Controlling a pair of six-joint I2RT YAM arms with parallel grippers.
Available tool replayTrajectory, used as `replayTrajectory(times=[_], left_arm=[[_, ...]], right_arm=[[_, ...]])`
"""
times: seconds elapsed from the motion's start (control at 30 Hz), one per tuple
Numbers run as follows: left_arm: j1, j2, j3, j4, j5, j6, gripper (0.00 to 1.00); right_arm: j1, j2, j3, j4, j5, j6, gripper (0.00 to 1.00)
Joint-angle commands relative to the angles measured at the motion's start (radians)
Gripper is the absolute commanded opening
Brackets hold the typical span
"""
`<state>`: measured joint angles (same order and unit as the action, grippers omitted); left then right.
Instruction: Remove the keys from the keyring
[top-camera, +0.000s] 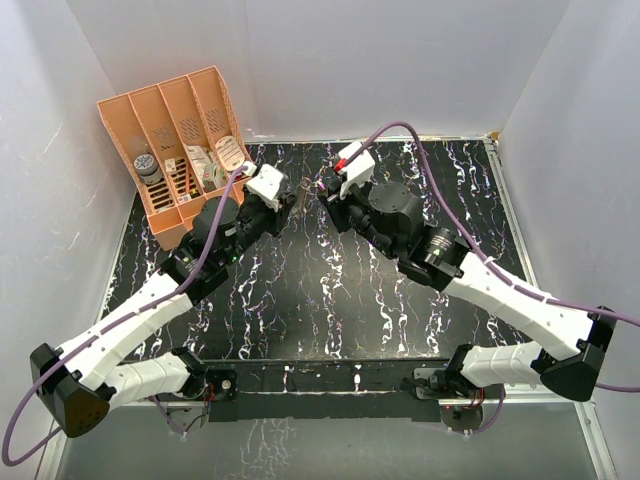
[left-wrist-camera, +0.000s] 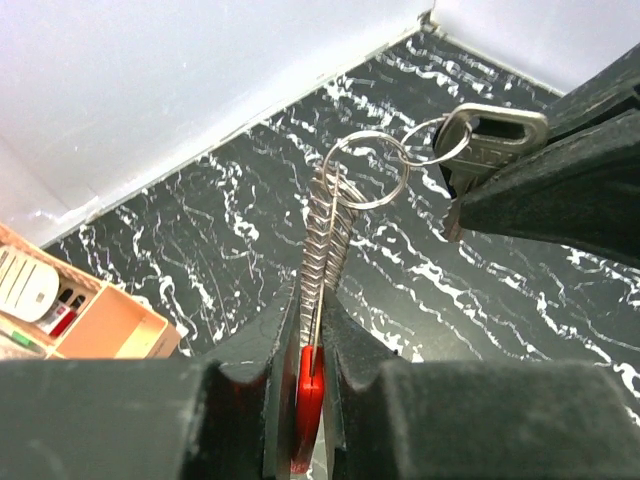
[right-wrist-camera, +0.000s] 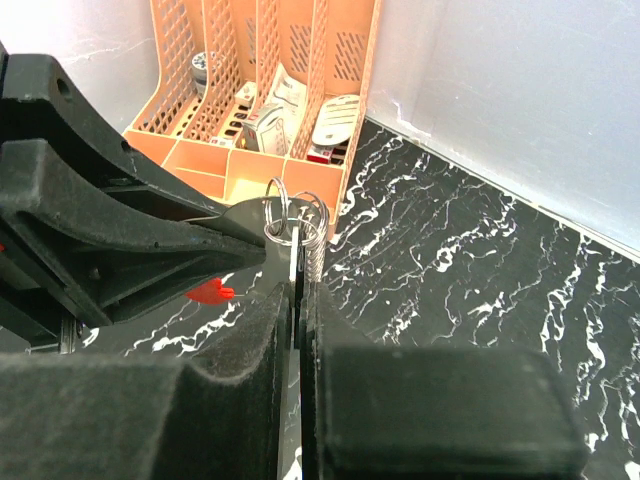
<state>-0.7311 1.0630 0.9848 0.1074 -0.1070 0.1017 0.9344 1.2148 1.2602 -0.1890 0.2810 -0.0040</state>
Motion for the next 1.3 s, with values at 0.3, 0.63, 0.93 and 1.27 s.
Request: replayTrajectory(times=[0.3,0.63,0.93,1.27], left_arm=[[0.013,-0.082,-0.025,0.081,0.103,-0.062,0.51],[0.012,-0.072,-0.013,0.223,0.128,-0.087,0.41],[0.012,-0.001,0.05,0.33,0.321,-0.129,0.39],[0.013,0.066,0.068,0.354,0.429,-0.049,0.41]], right_arm=[[0.011,-0.02,0.177,-0.183,0.266,-0.154,0.0],[0.022,-0.017,0.188,-0.162,0.27,-0.189,0.0],[0.035,-0.029,0.177,-0.149,0.281,-0.181,0.0],[0.048,-0.056,0.164,-0.139,0.248,-0.173,0.0]])
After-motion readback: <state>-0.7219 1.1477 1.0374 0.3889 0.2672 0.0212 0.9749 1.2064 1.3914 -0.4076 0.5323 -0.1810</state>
